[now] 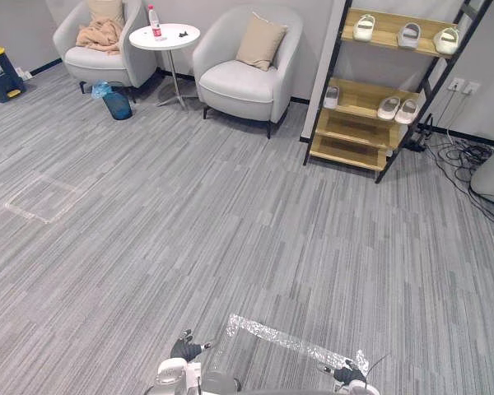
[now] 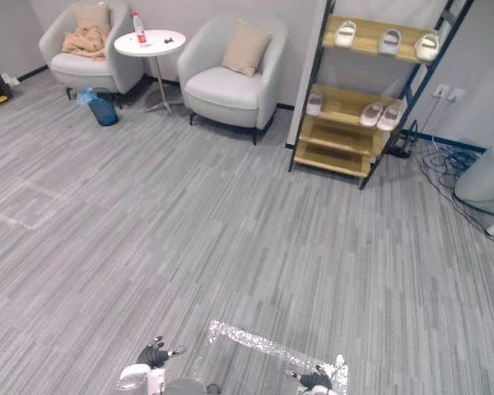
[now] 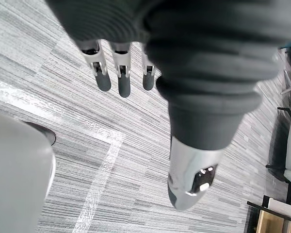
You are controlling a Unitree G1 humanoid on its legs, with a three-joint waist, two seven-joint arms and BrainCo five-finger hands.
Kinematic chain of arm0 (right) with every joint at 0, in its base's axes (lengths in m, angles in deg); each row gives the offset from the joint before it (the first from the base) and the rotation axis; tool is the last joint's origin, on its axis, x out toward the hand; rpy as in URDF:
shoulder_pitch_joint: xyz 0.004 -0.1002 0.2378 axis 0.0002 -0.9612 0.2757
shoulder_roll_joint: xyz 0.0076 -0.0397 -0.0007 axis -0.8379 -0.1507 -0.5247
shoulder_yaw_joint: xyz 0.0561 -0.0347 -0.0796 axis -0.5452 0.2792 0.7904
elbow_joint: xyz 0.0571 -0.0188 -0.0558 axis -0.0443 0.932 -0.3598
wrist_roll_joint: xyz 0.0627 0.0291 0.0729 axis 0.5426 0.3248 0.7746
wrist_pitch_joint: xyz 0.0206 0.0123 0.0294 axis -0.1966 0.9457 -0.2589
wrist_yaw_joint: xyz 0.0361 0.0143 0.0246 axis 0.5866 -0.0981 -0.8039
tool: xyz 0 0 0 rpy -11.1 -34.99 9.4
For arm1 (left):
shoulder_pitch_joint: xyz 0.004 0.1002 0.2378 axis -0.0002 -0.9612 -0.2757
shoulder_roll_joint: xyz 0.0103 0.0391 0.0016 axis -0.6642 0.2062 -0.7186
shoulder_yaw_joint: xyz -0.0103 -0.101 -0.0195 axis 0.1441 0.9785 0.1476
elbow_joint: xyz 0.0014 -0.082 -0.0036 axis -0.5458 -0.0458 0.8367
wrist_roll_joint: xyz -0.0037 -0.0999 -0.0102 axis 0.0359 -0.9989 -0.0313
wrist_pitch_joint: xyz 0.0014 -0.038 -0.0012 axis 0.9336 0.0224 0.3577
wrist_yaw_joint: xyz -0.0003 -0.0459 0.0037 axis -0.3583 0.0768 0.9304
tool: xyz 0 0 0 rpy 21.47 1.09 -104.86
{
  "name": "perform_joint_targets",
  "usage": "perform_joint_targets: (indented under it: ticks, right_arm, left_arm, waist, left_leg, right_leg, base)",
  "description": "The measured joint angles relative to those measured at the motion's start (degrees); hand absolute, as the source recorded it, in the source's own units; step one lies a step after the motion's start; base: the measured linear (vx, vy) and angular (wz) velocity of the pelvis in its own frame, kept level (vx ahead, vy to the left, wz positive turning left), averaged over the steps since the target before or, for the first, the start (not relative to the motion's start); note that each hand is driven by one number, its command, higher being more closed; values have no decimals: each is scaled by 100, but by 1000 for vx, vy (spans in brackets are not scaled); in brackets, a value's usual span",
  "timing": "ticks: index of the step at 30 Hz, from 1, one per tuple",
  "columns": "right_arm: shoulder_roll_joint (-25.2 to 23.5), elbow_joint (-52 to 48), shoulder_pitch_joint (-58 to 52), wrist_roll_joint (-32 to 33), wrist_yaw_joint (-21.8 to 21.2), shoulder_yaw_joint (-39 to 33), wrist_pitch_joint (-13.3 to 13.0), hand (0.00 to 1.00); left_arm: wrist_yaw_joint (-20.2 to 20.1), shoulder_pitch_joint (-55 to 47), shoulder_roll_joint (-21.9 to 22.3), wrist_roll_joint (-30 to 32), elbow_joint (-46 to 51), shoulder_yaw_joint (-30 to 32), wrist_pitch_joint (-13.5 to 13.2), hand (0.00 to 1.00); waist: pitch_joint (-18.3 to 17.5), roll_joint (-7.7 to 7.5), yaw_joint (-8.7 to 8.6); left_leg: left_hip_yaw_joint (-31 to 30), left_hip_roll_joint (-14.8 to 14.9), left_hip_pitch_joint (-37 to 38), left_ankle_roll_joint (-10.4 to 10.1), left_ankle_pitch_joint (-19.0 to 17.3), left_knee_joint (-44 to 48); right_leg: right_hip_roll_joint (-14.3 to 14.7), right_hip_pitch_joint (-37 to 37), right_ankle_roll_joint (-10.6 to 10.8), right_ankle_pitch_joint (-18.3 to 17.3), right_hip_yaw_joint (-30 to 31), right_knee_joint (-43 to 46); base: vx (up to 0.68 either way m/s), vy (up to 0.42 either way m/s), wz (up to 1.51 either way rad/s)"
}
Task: Pick up cushions and gather them together orderly.
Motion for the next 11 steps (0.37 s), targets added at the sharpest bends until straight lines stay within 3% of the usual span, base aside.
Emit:
perform_joint_targets:
  ticks: [11]
  right_arm:
    - [86, -1, -110, 14, 14, -19, 3, 0]
  left_arm:
    - [16, -19, -3, 6, -2, -35, 4, 0]
  waist:
    - [-39, 58, -83]
  left_leg:
    - [210, 51, 52, -1, 11, -111]
  right_leg:
    - [40, -95, 22, 54, 251, -57]
  base:
    - [16, 12, -11]
